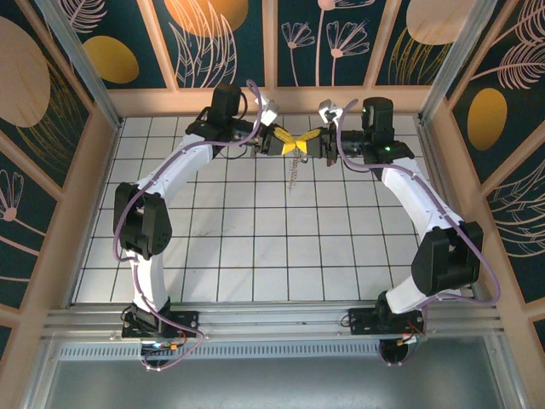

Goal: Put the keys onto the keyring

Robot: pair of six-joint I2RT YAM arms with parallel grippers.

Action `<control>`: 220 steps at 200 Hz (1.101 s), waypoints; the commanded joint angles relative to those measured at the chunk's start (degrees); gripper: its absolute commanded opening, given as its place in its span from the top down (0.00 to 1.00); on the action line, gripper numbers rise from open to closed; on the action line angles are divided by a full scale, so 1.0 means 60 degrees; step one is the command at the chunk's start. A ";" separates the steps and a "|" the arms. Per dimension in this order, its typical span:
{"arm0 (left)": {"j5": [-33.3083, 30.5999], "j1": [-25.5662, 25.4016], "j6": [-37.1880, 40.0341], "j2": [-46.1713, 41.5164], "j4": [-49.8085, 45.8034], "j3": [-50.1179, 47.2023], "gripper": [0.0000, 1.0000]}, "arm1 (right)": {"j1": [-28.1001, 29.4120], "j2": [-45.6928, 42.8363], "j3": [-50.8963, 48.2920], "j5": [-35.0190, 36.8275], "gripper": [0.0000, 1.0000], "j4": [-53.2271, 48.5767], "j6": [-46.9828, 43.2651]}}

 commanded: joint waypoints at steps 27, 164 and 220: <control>0.0406 0.0018 0.0308 0.0041 -0.0111 0.0127 1.00 | 0.0097 0.0236 0.0515 -0.0187 1.00 0.0591 0.0149; -0.0865 0.0005 -0.1754 -0.0874 0.2945 -0.1199 1.00 | -0.0352 -0.1674 -0.2228 0.1795 0.56 0.4713 0.2868; -0.0939 0.0005 -0.2417 -0.1056 0.3897 -0.1569 1.00 | -0.0383 -0.2605 -0.4367 0.2381 0.49 0.6639 0.3942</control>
